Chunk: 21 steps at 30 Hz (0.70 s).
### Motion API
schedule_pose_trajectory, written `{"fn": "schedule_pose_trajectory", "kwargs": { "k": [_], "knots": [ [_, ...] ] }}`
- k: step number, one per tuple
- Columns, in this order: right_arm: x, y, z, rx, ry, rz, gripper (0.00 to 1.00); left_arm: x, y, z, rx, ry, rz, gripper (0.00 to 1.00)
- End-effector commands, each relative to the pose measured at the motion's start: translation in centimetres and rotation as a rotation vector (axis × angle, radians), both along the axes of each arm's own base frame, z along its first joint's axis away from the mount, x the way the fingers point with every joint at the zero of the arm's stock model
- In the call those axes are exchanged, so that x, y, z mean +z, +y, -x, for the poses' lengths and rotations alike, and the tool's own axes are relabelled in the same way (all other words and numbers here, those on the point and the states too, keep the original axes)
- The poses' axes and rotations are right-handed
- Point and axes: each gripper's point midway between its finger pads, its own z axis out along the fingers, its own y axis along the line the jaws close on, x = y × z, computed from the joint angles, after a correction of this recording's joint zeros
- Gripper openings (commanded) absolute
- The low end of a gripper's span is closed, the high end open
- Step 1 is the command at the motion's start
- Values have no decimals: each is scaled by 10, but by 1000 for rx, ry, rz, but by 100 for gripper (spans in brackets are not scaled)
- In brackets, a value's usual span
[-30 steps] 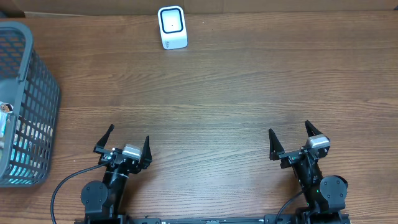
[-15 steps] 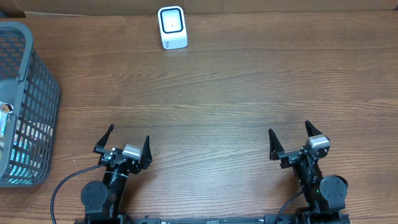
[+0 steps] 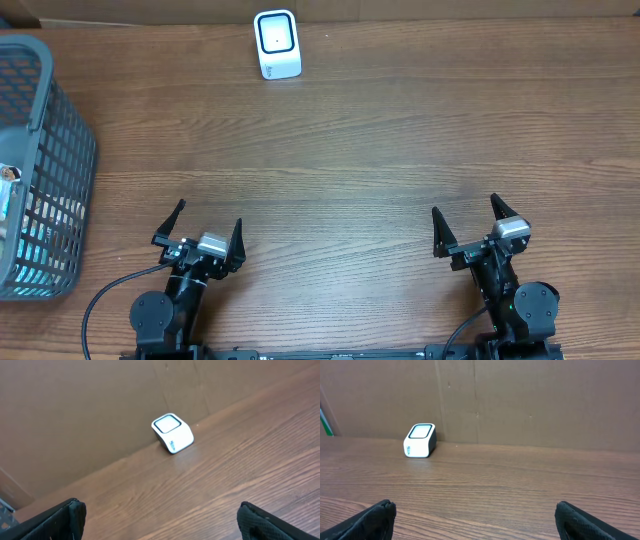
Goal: Scan the item barcode
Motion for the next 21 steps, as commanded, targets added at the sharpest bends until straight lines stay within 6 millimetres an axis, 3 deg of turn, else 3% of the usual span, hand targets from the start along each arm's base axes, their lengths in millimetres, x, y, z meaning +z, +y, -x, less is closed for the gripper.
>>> {"fn": "schedule_pose_trajectory", "kwargs": {
  "k": [1, 5, 14, 21],
  "knots": [
    [-2, 0, 0, 3, -5, -4, 100, 5, -8, 2, -44, -7, 71, 100],
    [-2, 0, 0, 3, -5, -4, 100, 17, -8, 3, -43, -10, 184, 100],
    [-2, 0, 0, 3, -5, -4, 100, 74, -9, 10, -49, -15, 249, 100],
    [-2, 0, 0, 2, -5, -4, 100, 119, -18, -8, -91, 133, 260, 100]
  ]
}}
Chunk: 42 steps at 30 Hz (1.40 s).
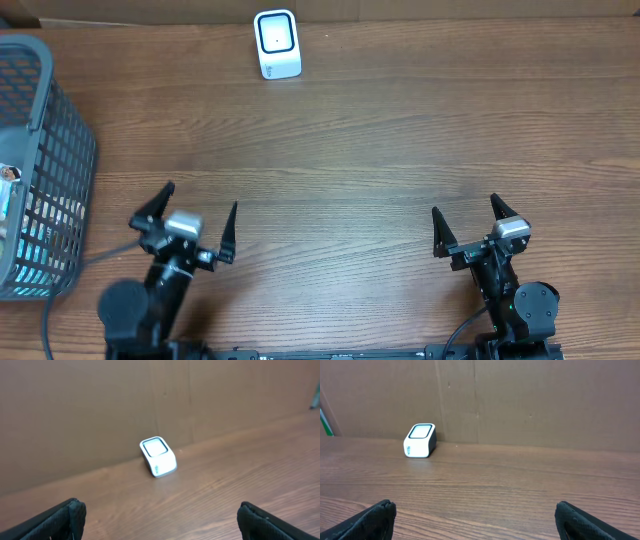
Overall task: Scan the item barcode
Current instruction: 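Move the left gripper over the grey basket and reach down inside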
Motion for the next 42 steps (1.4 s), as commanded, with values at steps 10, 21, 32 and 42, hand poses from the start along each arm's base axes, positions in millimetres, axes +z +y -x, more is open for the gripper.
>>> {"fn": "schedule_pose_trajectory", "kwargs": {
  "k": [10, 21, 32, 42],
  "knots": [
    [-2, 0, 0, 2, -4, -4, 100, 74, -15, -53, -98, 362, 64, 100],
    [-2, 0, 0, 2, -4, -4, 100, 66, -14, -78, -88, 772, 106, 100],
    [-2, 0, 0, 2, -4, -4, 100, 27, -10, -113, -58, 905, 181, 100],
    [-2, 0, 0, 2, -4, -4, 100, 117, 97, -129, 402, 696, 393, 100]
  ]
}}
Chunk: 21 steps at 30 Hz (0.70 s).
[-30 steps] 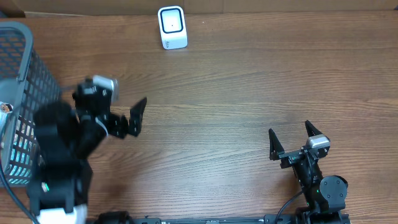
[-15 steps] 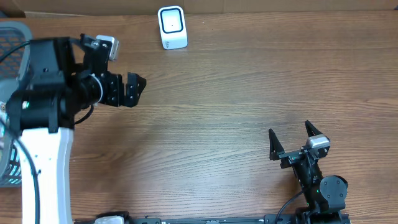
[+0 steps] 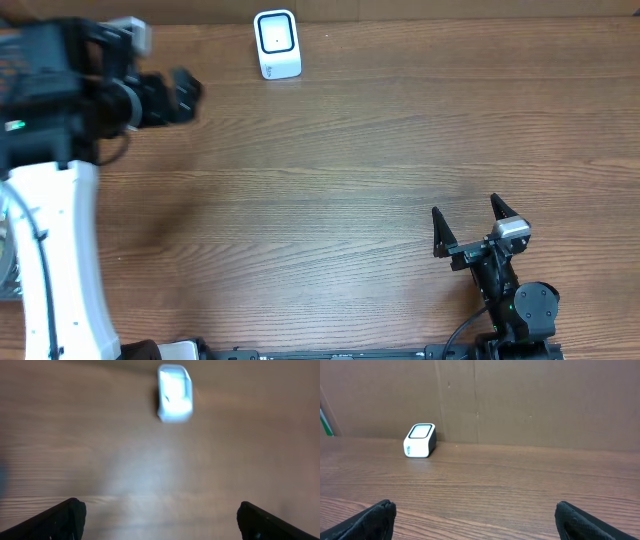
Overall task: Scan the item barcode
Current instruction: 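Move the left gripper over the grey basket and reach down inside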
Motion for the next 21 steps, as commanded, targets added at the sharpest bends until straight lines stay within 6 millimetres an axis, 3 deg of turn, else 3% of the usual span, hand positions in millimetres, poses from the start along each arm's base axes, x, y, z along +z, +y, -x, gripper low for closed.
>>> {"fn": "schedule_pose_trajectory", "kwargs": {
  "k": [1, 6, 10, 14, 21],
  "knots": [
    [-2, 0, 0, 3, -4, -4, 100, 34, 52, 6, 250, -59, 15, 100],
    [-2, 0, 0, 2, -4, -4, 100, 35, 145, 43, 638, -26, 16, 100],
    [-2, 0, 0, 3, -4, -4, 100, 22, 199, 74, 880, 17, 58, 100],
    [-2, 0, 0, 2, -4, -4, 100, 6, 241, 95, 1040, 64, 52, 100],
    [-2, 0, 0, 3, -4, -4, 100, -59, 288, 130, 1211, 340, 4, 100]
  ]
}}
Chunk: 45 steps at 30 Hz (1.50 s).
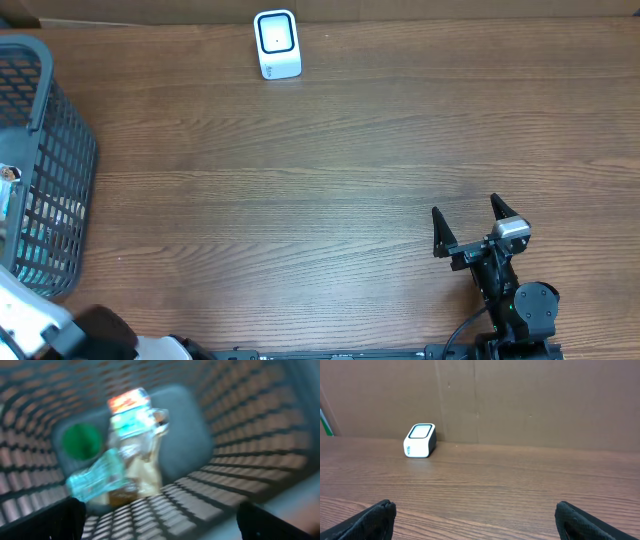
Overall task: Scan the item barcode
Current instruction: 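Move the left gripper over the grey basket and reach down inside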
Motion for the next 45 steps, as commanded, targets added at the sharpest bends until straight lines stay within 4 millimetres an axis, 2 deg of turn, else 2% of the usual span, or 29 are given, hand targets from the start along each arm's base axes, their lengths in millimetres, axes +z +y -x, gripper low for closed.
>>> {"fn": "schedule_pose_trajectory", "kwargs": {
  "k": [1, 3, 8, 13, 21, 25, 28, 30, 37, 45],
  "knots": [
    [-2, 0, 0, 3, -3, -4, 100, -33, 27, 21, 114, 141, 27, 100],
    [-2, 0, 0, 2, -3, -4, 100, -48, 38, 32, 150, 208, 49, 100],
    [-2, 0, 0, 2, -3, -4, 100, -72, 58, 56, 204, 322, 75, 100],
    [-2, 0, 0, 3, -3, -4, 100, -97, 70, 68, 235, 349, 97, 100],
    [-2, 0, 0, 3, -3, -4, 100, -136, 82, 61, 127, 368, 79, 100],
    [-2, 0, 0, 3, -3, -4, 100, -142, 89, 57, 100, 367, 45, 99],
    [-2, 0, 0, 3, -3, -4, 100, -141, 103, 73, 151, 432, -17, 100],
    [-2, 0, 0, 3, -3, -4, 100, -144, 107, 75, 149, 426, -24, 99],
    [-2, 0, 0, 3, -3, -4, 100, -169, 108, 50, -52, 313, 0, 100],
    [-2, 0, 0, 3, -3, -4, 100, -200, 109, 48, -70, 330, 21, 100]
  ]
}}
